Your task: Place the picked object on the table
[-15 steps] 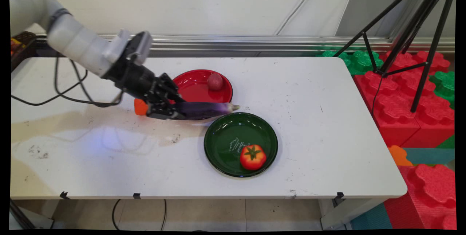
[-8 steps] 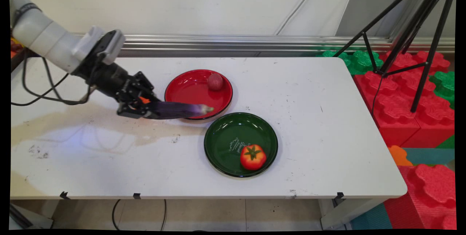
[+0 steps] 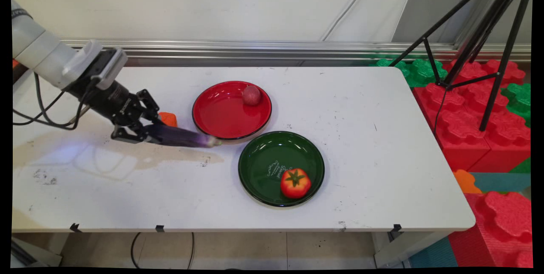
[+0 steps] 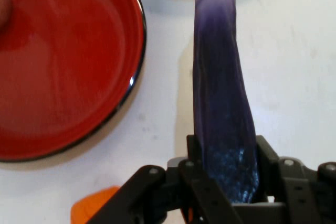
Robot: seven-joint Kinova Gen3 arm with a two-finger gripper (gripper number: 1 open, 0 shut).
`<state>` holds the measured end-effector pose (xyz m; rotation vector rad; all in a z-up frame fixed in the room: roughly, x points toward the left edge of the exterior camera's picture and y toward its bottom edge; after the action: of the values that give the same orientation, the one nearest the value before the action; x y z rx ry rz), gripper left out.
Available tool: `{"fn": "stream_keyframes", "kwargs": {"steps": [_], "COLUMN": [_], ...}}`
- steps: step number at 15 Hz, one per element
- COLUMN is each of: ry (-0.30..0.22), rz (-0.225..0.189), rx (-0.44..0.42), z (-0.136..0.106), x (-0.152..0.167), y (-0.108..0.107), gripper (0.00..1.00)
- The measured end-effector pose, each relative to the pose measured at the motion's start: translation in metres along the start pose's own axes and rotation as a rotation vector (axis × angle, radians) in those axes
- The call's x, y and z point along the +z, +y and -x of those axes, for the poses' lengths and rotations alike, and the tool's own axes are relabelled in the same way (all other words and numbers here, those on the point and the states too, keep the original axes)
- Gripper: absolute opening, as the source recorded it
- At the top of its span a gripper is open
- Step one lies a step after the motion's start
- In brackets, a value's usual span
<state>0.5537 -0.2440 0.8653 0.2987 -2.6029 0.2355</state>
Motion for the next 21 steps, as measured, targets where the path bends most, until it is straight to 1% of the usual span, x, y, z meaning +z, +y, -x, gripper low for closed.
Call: {"fn": "stream_keyframes", "kwargs": {"steps": [4,12,17,18,21], "ry": [-0.041,-0.113,-0.135,-0.137,-0.141], "rz": [0.016,0.040,0.051,0.053,0.054], "rx": [0.079,0.175,0.223,0.228,0.244], "z": [0.017,0.049,0.061,0.062,0.066], "x": [0.006,0.022,0.029,0.030,0.032], "y": [-0.001,-0.006,-0.011,-0.011,-0.014], "gripper": [0.00,0.00,0.00,1.00,1.00]}}
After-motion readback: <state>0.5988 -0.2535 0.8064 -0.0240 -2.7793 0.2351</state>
